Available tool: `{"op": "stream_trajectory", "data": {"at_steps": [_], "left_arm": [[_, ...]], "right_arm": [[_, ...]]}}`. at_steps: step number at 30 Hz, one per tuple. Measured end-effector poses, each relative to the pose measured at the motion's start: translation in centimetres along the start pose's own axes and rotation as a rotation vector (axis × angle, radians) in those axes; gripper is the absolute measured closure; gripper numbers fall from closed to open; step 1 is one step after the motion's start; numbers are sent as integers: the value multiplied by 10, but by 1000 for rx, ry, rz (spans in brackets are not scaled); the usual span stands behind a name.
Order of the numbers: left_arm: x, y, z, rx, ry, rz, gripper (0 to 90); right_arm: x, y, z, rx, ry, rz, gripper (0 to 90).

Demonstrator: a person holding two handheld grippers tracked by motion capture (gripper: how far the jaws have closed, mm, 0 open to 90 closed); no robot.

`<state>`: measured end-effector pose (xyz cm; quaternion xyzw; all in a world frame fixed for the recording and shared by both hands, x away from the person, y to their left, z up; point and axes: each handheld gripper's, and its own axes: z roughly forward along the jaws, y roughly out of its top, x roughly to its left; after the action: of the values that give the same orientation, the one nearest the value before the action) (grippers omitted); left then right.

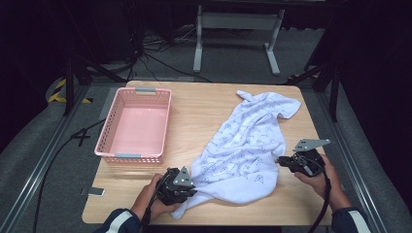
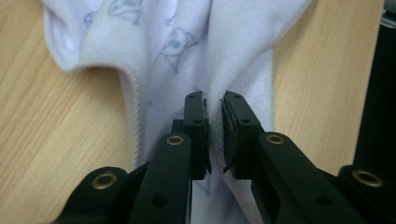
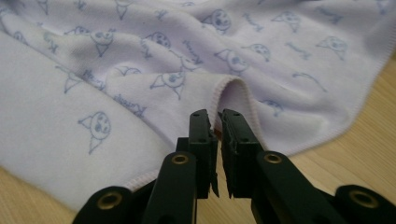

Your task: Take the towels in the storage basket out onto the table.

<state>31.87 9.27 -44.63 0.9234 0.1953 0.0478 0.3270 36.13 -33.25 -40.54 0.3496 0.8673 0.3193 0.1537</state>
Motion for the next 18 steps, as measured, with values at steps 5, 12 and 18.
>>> {"op": "stream_trajectory", "data": {"at_steps": [5, 12, 18], "left_arm": [[4, -4, 2, 2, 2, -23, 788], [4, -3, 2, 6, 7, -11, 791], [5, -3, 2, -7, -1, -31, 790]], "right_arm": [[14, 0, -2, -33, 29, -34, 724], [69, -16, -5, -41, 264, -205, 673], [102, -22, 19, 1, 280, -311, 559]]}}
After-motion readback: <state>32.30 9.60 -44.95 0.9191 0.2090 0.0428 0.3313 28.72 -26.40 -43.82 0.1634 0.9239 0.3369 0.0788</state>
